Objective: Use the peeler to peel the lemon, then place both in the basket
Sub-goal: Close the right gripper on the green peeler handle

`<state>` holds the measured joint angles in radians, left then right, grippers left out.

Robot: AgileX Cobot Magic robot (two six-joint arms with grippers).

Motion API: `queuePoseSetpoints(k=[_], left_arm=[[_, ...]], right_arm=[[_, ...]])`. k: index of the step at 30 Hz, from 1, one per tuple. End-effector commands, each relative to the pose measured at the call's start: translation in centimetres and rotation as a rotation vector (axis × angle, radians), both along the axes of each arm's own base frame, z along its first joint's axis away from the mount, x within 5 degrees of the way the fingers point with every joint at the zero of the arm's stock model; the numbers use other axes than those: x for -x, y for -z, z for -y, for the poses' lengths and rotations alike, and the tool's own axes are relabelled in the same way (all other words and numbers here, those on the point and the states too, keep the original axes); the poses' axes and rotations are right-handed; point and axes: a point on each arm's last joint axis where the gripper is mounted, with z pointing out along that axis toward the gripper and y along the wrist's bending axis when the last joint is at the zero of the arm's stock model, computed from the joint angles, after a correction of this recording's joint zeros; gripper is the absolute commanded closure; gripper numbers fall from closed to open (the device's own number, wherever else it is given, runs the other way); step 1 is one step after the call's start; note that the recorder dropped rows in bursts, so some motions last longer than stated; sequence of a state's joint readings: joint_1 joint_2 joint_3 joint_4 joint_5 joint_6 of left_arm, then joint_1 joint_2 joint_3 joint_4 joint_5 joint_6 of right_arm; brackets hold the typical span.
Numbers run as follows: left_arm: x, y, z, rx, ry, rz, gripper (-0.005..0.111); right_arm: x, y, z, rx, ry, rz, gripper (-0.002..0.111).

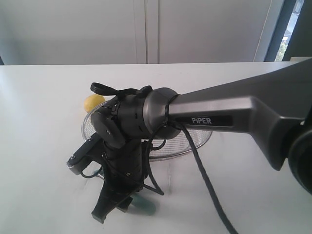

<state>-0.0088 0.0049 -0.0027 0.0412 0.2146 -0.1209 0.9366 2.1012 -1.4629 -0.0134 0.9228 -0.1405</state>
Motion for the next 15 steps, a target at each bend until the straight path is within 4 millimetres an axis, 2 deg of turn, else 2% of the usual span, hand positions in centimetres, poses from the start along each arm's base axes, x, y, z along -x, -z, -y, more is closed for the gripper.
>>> queuePoseSetpoints(k=[1,15], left_arm=[[0.0,0.0,0.1,0.012,0.005,0.006,0.107],[0.0,0.0,0.1,0.012,0.005,0.006,0.107]], right_arm=[[0.0,-0.2,0.2,0.014,0.006,-0.001,0.061],[0.1,1.3,0.3,0.063,0.01,-0.036,0.061]])
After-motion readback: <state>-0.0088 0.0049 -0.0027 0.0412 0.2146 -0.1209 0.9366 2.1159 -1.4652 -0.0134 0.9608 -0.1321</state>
